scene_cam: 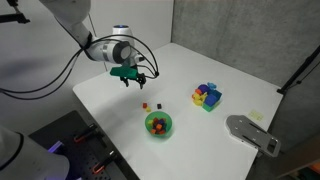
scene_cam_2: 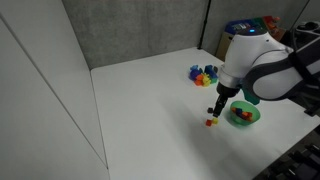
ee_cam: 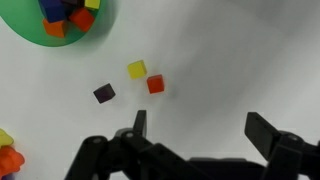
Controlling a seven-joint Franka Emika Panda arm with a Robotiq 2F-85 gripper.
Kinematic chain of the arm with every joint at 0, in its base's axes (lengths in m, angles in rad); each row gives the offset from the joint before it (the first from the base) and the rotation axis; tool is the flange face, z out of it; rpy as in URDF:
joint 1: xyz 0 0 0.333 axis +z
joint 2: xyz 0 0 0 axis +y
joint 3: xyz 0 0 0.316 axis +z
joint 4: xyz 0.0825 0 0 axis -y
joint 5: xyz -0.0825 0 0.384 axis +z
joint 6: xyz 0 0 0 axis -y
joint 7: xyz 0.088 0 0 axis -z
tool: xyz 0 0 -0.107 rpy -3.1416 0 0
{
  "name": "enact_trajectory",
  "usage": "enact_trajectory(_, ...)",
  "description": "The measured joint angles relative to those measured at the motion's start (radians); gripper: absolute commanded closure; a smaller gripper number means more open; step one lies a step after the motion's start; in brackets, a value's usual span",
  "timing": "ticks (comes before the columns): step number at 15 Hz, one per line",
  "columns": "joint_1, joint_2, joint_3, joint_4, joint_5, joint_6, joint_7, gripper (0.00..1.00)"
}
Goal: Pick up the small orange block and put it in the green bowl
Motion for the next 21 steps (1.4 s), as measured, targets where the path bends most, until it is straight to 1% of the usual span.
enact_trajectory(4,0.006,0.078,-0.025,0.055,-0.041,0.019,0.0,0.0)
enact_trajectory(11,0.011,0.091,-0.03,0.069,-0.042,0.02,0.0,0.0)
enact_trajectory(14,0.01,0.119,-0.043,0.076,-0.042,0.032,-0.017,0.0)
enact_trajectory(18,0.0,0.19,-0.055,0.098,-0.042,0.116,-0.066,0.0)
enact_trajectory(21,-0.012,0.25,-0.053,0.114,-0.042,0.188,-0.128,0.0)
